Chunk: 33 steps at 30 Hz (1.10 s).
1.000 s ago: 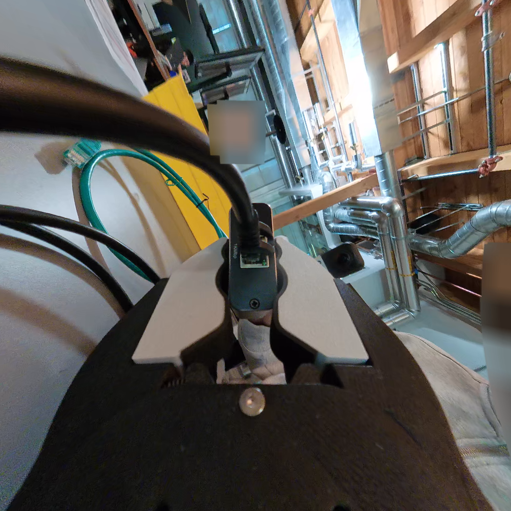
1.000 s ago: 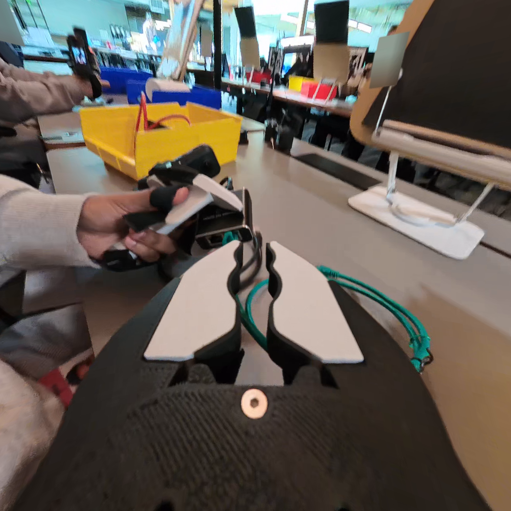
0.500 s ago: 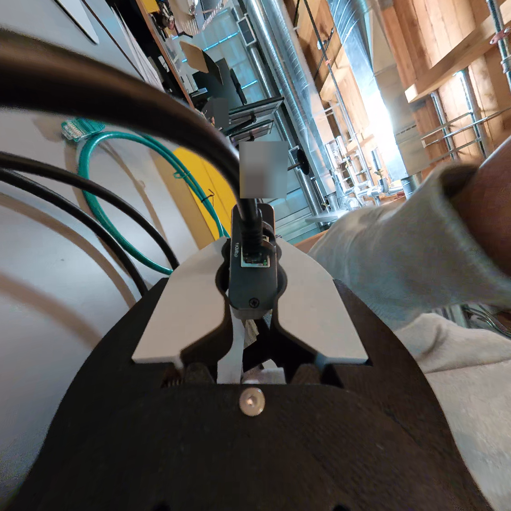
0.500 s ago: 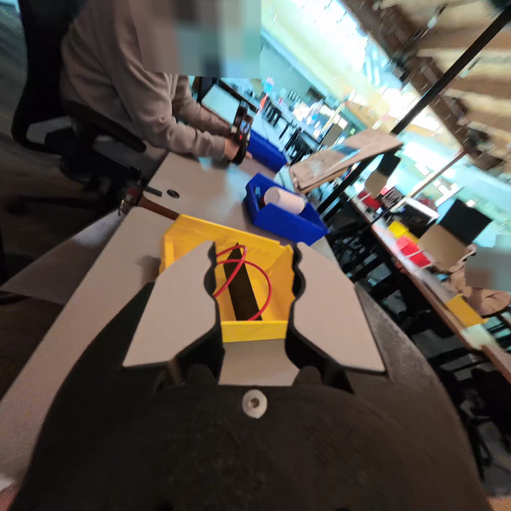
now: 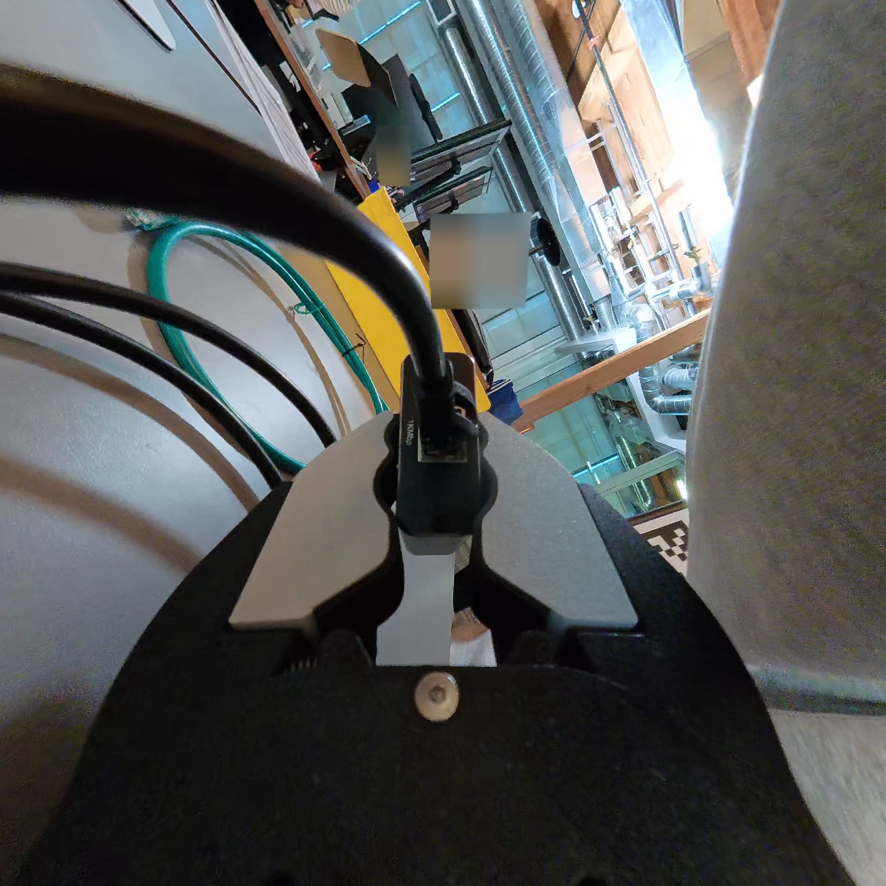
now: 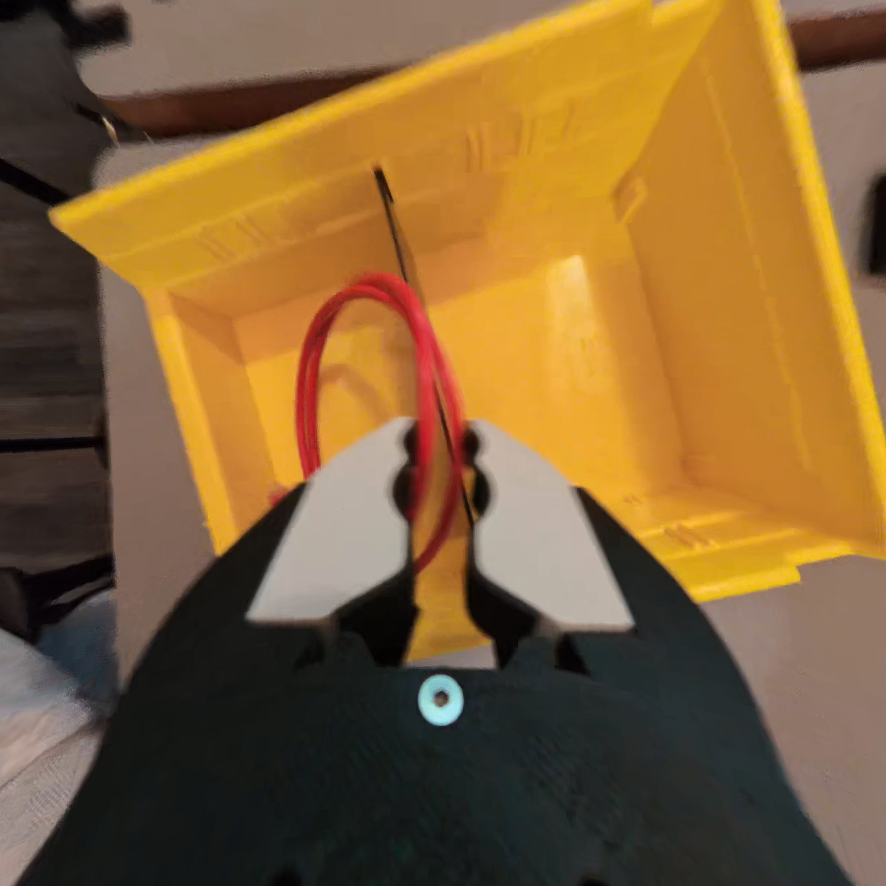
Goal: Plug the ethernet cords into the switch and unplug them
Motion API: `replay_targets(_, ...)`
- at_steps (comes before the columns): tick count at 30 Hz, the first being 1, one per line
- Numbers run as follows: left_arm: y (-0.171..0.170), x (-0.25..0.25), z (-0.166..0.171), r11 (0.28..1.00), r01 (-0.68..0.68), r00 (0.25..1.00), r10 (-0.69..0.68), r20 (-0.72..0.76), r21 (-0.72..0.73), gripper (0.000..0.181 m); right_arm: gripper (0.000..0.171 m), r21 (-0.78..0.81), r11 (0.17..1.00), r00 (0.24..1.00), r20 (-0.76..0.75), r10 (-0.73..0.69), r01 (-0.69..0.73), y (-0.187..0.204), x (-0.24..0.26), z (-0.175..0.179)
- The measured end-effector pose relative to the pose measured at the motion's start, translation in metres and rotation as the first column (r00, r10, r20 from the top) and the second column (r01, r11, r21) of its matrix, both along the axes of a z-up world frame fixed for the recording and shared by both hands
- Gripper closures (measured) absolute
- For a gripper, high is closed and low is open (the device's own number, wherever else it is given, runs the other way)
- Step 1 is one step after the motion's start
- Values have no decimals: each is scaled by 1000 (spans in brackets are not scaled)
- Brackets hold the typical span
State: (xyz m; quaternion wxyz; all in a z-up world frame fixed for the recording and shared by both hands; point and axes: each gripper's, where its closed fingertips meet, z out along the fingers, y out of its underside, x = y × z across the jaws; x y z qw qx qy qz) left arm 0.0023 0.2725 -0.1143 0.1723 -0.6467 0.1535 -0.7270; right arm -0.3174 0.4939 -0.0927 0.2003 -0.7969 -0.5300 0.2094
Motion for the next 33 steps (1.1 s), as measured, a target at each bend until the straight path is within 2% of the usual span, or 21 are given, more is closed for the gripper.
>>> replay_targets(1, 0, 0, 0, 1000, 1, 1000, -1, 0, 1, 155, 165, -8, 1000, 998, -57, 4, -4, -3, -4, 11)
replay_targets(4, 1, 1, 0, 1000, 4, 1000, -4, -3, 3, 155, 165, 4, 1000, 981, -195, 12, -12, -10, -8, 49)
replay_targets(6, 1, 2, -1, 1000, 4, 1000, -4, -7, 7, 155, 165, 26, 1000, 941, -337, 2, 8, -14, -5, 87)
replay_targets(8, 1, 1, -1, 1000, -1, 1000, 1, -8, 7, 155, 165, 27, 999, 851, -524, -23, 43, -21, 9, 139)
replay_targets(11, 3, 0, -1, 1000, -9, 1000, 9, -4, 3, 155, 165, 35, 990, 654, -754, -64, 137, -33, 64, 215)
replay_targets(13, 4, 0, 0, 1000, -16, 1000, 16, 2, -2, 154, 165, 59, 973, 542, -837, -75, 225, -44, 121, 249)
replay_targets(15, 6, -1, -1, 1000, -27, 1000, 27, 4, -4, 155, 165, 63, 940, 471, -875, -109, 334, -59, 184, 265)
replay_targets(17, 9, -2, -1, 999, -46, 999, 46, 5, -3, 155, 165, 60, 886, 426, -890, -162, 461, -80, 248, 261)
replay_targets(20, 18, -7, -1, 995, -99, 995, 100, 11, -6, 155, 165, 81, 777, 411, -880, -239, 625, -126, 326, 227)
replay_targets(24, 41, -15, -4, 972, -231, 973, 231, 6, -31, 155, 165, 156, 648, 444, -841, -308, 745, -190, 391, 161)
replay_targets(26, 54, -17, -5, 950, -313, 950, 313, -4, -22, 155, 165, 169, 584, 427, -838, -339, 794, -213, 415, 132)
replay_targets(30, 69, -14, -6, 905, -419, 905, 423, -51, 75, 155, 164, 42, 500, 265, -885, -384, 865, -243, 458, 88)
replay_targets(33, 78, -6, -6, 892, -439, 893, 447, -56, 110, 154, 165, -147, 540, 111, -903, -415, 829, -259, 474, 77)
